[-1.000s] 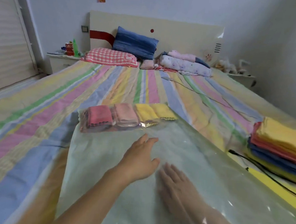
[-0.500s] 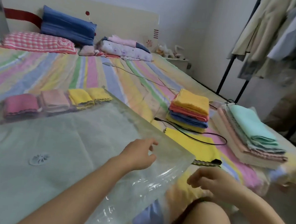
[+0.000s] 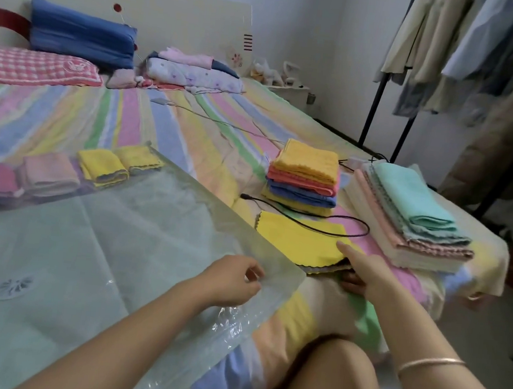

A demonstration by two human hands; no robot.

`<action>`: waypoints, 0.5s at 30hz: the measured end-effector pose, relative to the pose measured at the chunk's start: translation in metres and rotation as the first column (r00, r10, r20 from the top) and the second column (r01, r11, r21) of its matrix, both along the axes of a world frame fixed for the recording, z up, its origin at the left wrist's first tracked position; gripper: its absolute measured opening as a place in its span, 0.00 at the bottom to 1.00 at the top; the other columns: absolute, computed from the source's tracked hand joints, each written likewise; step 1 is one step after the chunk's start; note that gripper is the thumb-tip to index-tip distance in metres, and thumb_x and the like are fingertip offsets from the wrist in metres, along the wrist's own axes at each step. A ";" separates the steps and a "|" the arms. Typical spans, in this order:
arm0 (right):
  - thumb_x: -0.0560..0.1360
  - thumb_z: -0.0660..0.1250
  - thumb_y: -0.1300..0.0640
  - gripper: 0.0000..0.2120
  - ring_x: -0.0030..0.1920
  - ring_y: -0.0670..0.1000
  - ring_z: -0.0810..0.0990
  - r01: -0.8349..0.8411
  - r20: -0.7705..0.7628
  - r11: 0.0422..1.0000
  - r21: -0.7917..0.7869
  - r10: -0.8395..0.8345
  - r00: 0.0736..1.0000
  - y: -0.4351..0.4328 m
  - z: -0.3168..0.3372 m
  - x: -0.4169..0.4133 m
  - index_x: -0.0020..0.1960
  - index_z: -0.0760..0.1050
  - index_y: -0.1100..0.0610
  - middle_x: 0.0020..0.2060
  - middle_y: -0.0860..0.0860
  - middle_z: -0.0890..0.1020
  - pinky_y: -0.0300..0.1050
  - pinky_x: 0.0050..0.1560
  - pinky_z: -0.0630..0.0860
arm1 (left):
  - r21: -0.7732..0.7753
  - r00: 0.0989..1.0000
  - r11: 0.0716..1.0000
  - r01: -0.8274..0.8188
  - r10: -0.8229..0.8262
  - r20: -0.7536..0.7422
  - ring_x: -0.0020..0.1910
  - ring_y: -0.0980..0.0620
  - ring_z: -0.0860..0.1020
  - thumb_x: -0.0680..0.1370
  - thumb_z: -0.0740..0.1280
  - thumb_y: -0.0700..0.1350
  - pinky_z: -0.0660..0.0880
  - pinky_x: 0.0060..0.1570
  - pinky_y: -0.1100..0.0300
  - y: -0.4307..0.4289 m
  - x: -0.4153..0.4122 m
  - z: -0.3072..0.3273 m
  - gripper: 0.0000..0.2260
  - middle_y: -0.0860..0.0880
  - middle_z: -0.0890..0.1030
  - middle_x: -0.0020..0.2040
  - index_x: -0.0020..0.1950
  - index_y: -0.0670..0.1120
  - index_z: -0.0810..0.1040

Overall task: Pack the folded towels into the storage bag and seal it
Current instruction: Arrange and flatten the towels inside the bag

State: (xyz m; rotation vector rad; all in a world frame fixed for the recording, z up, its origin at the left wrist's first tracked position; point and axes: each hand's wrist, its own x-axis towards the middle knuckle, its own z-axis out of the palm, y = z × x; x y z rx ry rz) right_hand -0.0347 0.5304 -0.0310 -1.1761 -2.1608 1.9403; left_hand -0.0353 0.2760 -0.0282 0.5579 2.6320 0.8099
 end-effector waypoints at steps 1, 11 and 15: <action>0.73 0.72 0.51 0.13 0.35 0.51 0.75 0.007 0.002 0.997 -0.076 -0.007 1.000 -0.002 0.004 -0.003 0.45 0.73 0.59 0.39 0.55 0.76 0.46 0.33 0.80 | 0.008 1.000 1.000 0.001 -0.001 0.004 0.40 0.55 0.77 0.78 0.64 0.46 0.76 0.49 0.62 0.002 0.000 0.001 0.13 0.51 0.81 0.57 0.61 0.50 0.78; 0.75 0.62 0.63 0.10 0.32 0.53 0.71 -0.236 -0.379 0.898 -0.371 0.085 0.922 -0.048 0.106 0.001 0.36 0.65 0.56 0.28 0.53 0.69 0.50 0.39 0.76 | 0.460 0.625 0.585 -0.668 0.105 0.774 0.42 0.44 0.82 0.84 0.54 0.52 0.81 0.38 0.54 0.017 -0.007 0.019 0.21 0.39 0.82 0.51 0.63 0.36 0.74; 0.74 0.61 0.64 0.08 0.29 0.55 0.74 -0.401 -0.520 0.813 -0.422 0.146 0.842 -0.089 0.151 0.015 0.36 0.68 0.59 0.28 0.55 0.73 0.45 0.33 0.77 | 0.454 0.407 0.346 -0.821 -0.203 0.890 0.53 0.37 0.81 0.79 0.53 0.66 0.81 0.45 0.45 0.004 -0.014 0.007 0.36 0.32 0.79 0.59 0.65 0.33 0.69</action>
